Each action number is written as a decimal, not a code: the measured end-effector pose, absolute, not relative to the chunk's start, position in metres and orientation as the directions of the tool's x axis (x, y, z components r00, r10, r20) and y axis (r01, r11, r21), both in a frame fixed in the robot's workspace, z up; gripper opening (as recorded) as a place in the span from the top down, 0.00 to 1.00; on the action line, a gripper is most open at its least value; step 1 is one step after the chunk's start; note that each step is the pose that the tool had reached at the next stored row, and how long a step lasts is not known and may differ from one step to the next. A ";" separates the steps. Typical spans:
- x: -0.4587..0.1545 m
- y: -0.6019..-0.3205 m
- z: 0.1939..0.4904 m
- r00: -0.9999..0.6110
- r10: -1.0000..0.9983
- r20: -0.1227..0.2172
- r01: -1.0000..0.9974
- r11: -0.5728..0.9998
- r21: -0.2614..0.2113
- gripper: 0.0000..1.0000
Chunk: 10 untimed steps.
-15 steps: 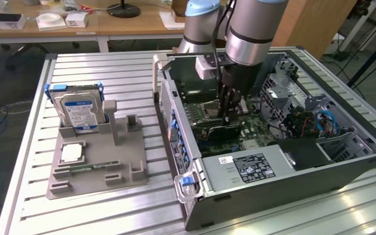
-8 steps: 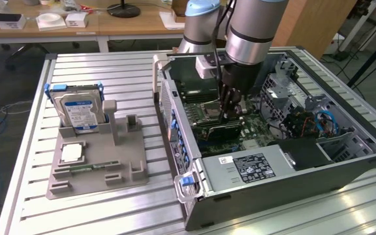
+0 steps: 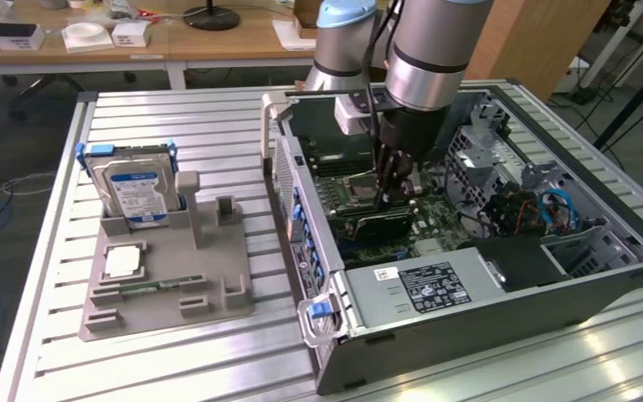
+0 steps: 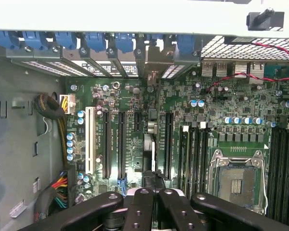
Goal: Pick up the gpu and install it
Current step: 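Press down on the gpu until it lock into place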
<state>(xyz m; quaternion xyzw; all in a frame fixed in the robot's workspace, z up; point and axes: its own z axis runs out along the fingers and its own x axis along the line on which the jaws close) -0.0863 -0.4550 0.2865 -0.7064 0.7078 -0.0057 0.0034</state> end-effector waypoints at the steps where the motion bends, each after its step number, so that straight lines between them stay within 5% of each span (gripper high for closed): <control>1: -0.086 -0.455 0.287 -0.002 -1.000 0.003 -1.000 0.002 -0.013 0.89; 10: -0.090 -0.454 0.286 -0.002 -1.000 0.005 -1.000 0.002 -0.015 0.89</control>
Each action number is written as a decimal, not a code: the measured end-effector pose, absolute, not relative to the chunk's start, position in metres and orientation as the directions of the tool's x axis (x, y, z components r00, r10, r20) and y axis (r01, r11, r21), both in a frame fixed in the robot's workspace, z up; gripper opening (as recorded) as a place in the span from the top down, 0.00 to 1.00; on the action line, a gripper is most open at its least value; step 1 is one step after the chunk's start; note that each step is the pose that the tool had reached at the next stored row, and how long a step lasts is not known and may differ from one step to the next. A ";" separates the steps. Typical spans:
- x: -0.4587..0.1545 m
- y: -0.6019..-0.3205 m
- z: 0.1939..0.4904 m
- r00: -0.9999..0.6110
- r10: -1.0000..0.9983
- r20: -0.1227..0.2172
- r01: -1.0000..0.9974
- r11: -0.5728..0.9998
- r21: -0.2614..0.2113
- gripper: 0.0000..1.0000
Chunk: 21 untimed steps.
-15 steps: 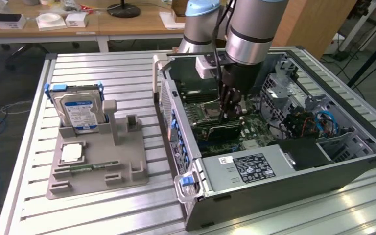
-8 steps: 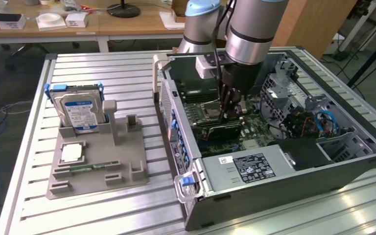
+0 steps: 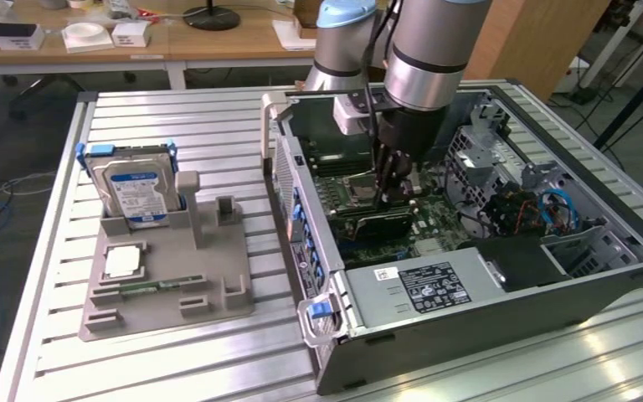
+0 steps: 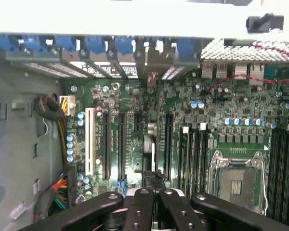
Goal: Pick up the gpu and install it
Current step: 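Press down on the gpu until it lock into place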
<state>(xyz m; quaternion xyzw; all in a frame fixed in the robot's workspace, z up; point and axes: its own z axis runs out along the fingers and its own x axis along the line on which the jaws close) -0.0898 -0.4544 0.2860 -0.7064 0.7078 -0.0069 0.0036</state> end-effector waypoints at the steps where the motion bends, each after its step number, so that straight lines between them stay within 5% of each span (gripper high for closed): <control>1: -0.091 -0.454 0.285 -0.002 -1.000 0.005 -1.000 0.002 -0.016 0.89; 21: -0.103 -0.454 0.264 -0.002 -1.000 0.005 -1.000 0.002 -0.016 0.89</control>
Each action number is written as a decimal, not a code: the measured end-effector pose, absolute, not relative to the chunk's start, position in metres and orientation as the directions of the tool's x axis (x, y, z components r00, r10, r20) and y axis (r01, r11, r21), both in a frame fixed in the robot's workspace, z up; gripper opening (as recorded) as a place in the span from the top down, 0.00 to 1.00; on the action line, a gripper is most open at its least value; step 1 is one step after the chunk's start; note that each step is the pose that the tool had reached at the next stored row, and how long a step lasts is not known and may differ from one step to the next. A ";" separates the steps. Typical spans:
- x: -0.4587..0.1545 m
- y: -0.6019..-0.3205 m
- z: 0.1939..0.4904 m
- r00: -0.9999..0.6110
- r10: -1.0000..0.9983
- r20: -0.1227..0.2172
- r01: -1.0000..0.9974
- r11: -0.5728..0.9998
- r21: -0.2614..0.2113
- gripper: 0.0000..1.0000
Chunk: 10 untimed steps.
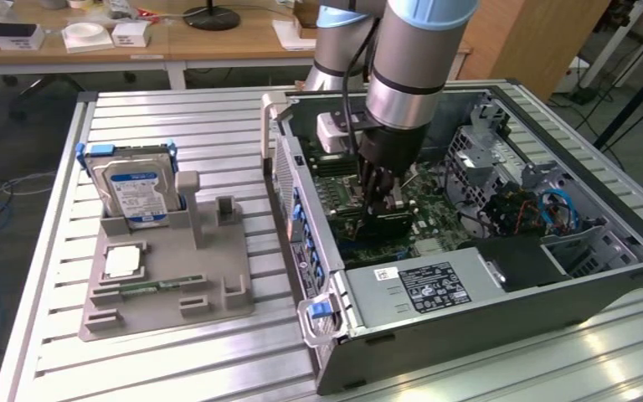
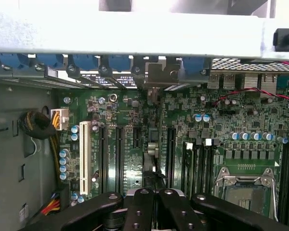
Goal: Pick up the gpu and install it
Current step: 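Press down on the gpu until it lock into place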
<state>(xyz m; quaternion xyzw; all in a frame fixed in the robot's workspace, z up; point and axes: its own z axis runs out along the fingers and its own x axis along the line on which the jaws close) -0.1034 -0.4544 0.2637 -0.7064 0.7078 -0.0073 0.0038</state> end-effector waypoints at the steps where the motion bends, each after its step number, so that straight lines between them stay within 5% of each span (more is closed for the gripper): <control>1: -0.103 -0.454 0.263 -0.002 -1.000 0.006 -1.000 0.002 -0.016 0.89; 10: -0.103 -0.454 0.260 -0.002 -1.000 0.006 -1.000 0.002 -0.015 0.89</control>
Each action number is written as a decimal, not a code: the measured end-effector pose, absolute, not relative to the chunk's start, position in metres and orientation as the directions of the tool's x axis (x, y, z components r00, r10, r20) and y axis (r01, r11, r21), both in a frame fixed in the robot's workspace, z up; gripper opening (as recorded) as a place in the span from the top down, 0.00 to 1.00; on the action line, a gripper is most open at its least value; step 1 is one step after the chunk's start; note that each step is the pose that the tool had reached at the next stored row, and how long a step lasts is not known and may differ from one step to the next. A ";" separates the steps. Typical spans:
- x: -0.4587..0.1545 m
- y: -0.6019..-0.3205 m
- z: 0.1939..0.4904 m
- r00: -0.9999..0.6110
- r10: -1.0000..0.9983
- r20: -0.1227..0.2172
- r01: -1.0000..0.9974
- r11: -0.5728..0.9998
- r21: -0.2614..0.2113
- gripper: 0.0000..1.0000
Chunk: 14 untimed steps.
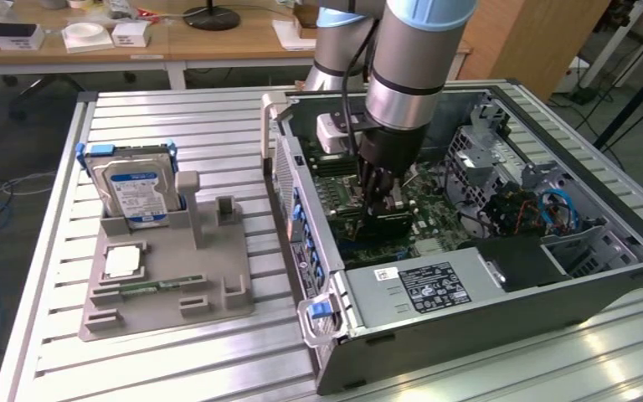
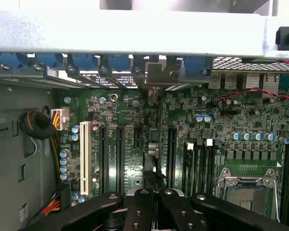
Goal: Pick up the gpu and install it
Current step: 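Press down on the gpu until it lock into place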
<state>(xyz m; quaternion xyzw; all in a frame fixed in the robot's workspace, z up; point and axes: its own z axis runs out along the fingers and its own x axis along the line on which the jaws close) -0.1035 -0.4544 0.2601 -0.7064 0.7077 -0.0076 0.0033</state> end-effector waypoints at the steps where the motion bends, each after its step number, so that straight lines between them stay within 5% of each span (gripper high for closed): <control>1: -0.103 -0.454 0.260 -0.002 -1.000 0.006 -1.000 0.002 -0.015 0.89; 14: -0.117 -0.454 0.294 -0.002 -1.000 0.007 -1.000 0.002 -0.027 0.89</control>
